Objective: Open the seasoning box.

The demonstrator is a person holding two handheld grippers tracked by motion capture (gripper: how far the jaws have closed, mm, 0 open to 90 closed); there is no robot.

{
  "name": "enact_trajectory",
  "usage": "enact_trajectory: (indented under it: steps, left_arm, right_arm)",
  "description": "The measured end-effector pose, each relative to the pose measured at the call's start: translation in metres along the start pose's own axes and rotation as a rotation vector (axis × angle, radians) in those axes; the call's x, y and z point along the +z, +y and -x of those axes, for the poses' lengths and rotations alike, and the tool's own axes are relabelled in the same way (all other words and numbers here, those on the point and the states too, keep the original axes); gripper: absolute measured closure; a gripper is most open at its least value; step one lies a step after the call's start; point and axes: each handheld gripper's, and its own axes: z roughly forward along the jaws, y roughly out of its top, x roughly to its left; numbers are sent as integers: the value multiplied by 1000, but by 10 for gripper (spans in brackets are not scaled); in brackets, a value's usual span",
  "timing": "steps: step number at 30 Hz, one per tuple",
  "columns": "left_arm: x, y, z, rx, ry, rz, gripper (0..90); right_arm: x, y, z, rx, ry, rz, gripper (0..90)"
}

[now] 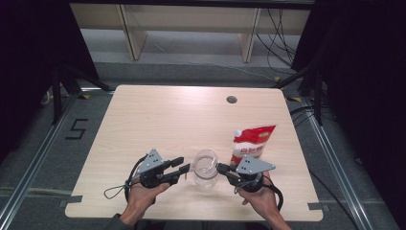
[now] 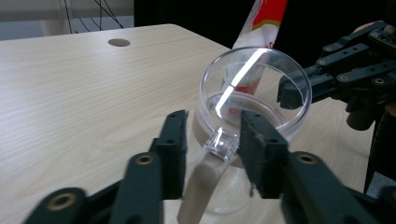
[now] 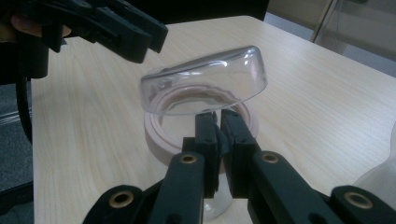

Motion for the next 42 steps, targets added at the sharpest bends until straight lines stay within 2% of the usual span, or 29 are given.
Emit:
enact_trajectory:
  steps: [2, 4, 5, 6, 8, 10, 12, 13, 15, 16, 18, 22, 23, 25, 29, 31, 33, 35, 36, 37, 38, 39, 42]
  left_arm:
    - [-4, -2, 1, 6, 11, -25, 507]
    - [-7, -5, 3, 18, 14, -46, 452]
    - [-7, -7, 5, 10, 23, -62, 424]
    - [-8, -9, 4, 33, 21, -76, 392]
    - [-9, -15, 6, 46, 41, -124, 327]
    - [-9, -18, 6, 55, 50, -145, 288]
    - [-9, -23, 5, 46, 56, -167, 260]
    - [-9, -25, 4, 33, 68, -177, 246]
    - [-9, -28, 2, 12, 72, -181, 238]
    - [-9, -29, 0, 14, 72, -192, 237]
    - [-8, -31, 0, 3, 77, -197, 237]
    - [-8, -35, 1, -6, 86, -202, 239]
    - [-8, -35, 0, 7, 84, -198, 240]
    - [-8, -37, 0, -21, 100, -205, 243]
    - [-7, -40, -2, -34, 98, -207, 243]
    - [-8, -40, -5, -16, 93, -211, 243]
    - [-8, -41, -4, -38, 100, -204, 244]
    - [-8, -41, -4, -35, 104, -210, 243]
    - [-8, -41, -4, -30, 100, -216, 243]
    - [-8, -41, -4, -28, 103, -212, 243]
    - [-8, -40, -4, -9, 98, -213, 243]
    - [-7, -41, -3, -31, 102, -204, 242]
    - [-7, -41, -3, -25, 100, -210, 239]
  right_arm:
    - [1, 1, -1, -6, -8, 14, 859]
    - [0, 3, -2, 4, -1, 1, 858]
    - [2, 4, -2, -4, -8, 18, 858]
    - [2, 5, -3, -14, -5, 10, 858]
    - [2, 9, -6, -16, -5, 5, 856]
    - [4, 11, -8, -30, -8, 19, 855]
    - [4, 13, -9, -49, -3, 15, 855]
    - [5, 14, -11, -42, -6, 26, 855]
    - [5, 17, -12, -57, -7, 29, 854]
    - [5, 18, -13, -40, -3, 26, 854]
    - [7, 21, -15, -52, -2, 35, 854]
    - [8, 25, -17, -55, 6, 34, 854]
    - [8, 25, -18, -54, 9, 36, 854]
    - [10, 26, -19, -53, 2, 48, 854]
    - [11, 27, -21, -60, 14, 46, 854]
    - [11, 28, -20, -62, 24, 40, 854]
    - [11, 28, -22, -57, 28, 42, 854]
    - [13, 29, -23, -70, 19, 53, 854]
    - [13, 29, -24, -56, 30, 47, 854]
    - [14, 30, -25, -68, 32, 46, 854]
    - [15, 30, -26, -64, 32, 54, 854]
    - [16, 30, -26, -69, 29, 55, 854]
    - [17, 33, -29, -70, 51, 48, 854]
